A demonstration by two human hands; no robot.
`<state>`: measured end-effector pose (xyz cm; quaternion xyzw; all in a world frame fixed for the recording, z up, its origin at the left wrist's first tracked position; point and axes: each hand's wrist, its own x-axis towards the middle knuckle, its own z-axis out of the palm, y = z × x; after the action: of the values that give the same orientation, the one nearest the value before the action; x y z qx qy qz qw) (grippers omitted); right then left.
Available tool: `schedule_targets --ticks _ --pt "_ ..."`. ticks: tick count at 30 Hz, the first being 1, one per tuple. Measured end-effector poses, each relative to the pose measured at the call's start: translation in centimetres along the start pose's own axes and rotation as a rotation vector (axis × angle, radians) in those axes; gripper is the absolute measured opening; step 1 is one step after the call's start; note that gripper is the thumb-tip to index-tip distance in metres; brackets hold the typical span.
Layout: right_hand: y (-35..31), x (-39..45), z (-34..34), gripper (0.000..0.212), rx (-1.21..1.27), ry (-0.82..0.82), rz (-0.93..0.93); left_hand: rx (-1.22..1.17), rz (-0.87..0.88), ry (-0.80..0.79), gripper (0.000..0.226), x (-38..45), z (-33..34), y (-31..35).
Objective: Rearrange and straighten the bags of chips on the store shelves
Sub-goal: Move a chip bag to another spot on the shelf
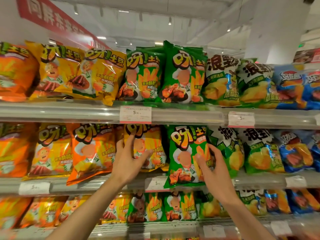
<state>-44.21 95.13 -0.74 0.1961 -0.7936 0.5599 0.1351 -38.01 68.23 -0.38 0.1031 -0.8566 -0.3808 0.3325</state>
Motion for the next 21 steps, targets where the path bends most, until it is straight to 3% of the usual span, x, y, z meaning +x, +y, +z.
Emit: schedule_targets --ticks 11,21 --pt "0.5 0.1 0.6 0.069 0.056 0.020 -0.023 -0.010 0.043 0.101 0.086 -4.0 -5.6 -1.0" --pt "-3.3 0.2 8.9 0.064 -0.048 0.039 -0.065 -0.052 0.098 0.133 0.085 -5.0 -13.1 -4.9"
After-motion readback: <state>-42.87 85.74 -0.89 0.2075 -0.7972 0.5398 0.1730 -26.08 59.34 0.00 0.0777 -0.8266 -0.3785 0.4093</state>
